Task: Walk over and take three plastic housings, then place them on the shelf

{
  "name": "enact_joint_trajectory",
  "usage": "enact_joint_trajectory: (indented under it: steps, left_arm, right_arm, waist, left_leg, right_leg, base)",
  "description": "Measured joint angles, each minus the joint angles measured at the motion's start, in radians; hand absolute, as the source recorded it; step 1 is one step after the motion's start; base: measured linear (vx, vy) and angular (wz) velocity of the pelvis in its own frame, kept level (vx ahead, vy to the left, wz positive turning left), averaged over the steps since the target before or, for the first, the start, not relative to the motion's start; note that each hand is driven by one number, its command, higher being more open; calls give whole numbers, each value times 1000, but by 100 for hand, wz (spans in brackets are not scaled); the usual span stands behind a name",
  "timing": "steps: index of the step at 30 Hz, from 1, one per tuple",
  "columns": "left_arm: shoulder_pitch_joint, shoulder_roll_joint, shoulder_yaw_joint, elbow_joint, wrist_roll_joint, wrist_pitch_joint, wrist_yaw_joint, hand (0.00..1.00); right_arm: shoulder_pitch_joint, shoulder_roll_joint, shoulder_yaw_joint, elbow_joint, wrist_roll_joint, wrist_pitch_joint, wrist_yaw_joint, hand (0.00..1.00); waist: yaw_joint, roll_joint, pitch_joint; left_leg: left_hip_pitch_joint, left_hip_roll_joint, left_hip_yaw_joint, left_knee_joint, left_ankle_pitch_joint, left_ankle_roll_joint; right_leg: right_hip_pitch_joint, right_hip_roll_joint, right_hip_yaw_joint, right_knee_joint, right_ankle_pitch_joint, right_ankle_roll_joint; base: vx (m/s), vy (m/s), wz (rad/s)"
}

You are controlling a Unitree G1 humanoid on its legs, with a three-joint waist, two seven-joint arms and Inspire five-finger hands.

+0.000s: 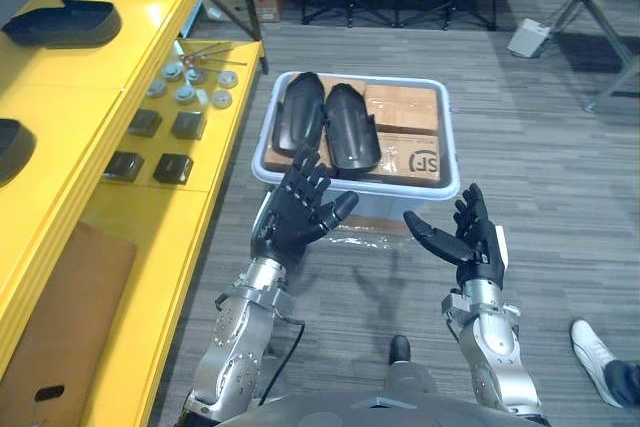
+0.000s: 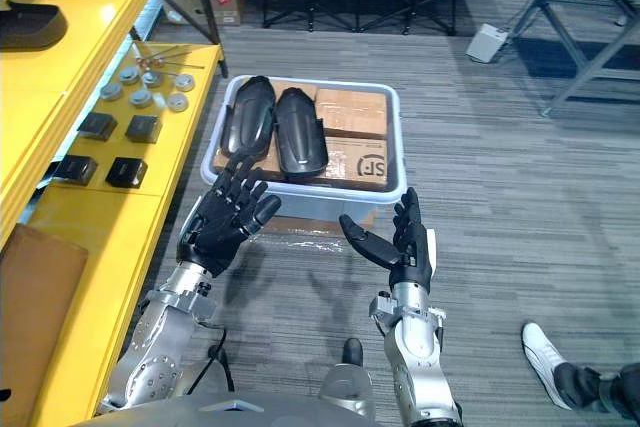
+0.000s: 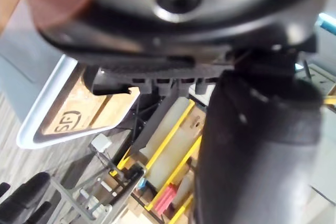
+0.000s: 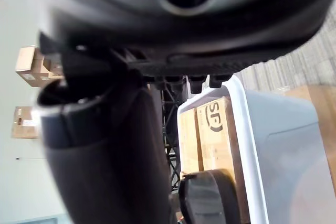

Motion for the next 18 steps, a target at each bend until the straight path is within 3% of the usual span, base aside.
enact_joint_trajectory:
  steps: [4, 6, 8, 12, 18]
  left_arm:
    - [-43, 43, 10, 7, 12, 31, -15, 100]
    - [-80, 64, 8, 9, 12, 40, -25, 100]
    - [-84, 73, 7, 9, 12, 49, -33, 100]
    - [-102, 83, 4, 62, 7, 60, -43, 100]
    - [-185, 80, -9, 208, -33, 54, -45, 100]
  right_arm:
    - [-242, -84, -85, 171, 1, 16, -77, 100]
    - [-468, -207, -156, 347, 16, 17, -130, 100]
    - [-533, -258, -172, 400, 34, 17, -147, 100]
    - [-747, -427, -126, 588, 90, 15, -152, 100]
    - [-940, -520, 4, 708, 81, 16, -166, 100]
  waist:
    - [30, -4, 58]
    - [65, 2, 121]
    - [80, 7, 143]
    - [98, 22, 176]
    - [129, 36, 220]
  left_leg:
    - [-80, -16, -50, 50, -1, 1]
    - [-148, -28, -85, 86, -15, -2]
    - [-167, -31, -96, 98, -13, -2]
    - [-267, -41, -142, 144, -7, 10]
    - [-351, -44, -186, 214, -25, 20]
  right_leg:
    - [-11, -7, -27, -36, 42, 3]
    - [-55, -10, -28, -40, 69, 4]
    - [-66, -10, -31, -40, 76, 4]
    - [-123, -9, -53, -41, 97, 5]
    - [-168, 0, -76, -43, 134, 2]
  base:
    - [-85, 57, 22]
    - [-208, 86, 10]
    - [-117, 49, 10]
    - [-62, 45, 14]
    - [-67, 49, 1]
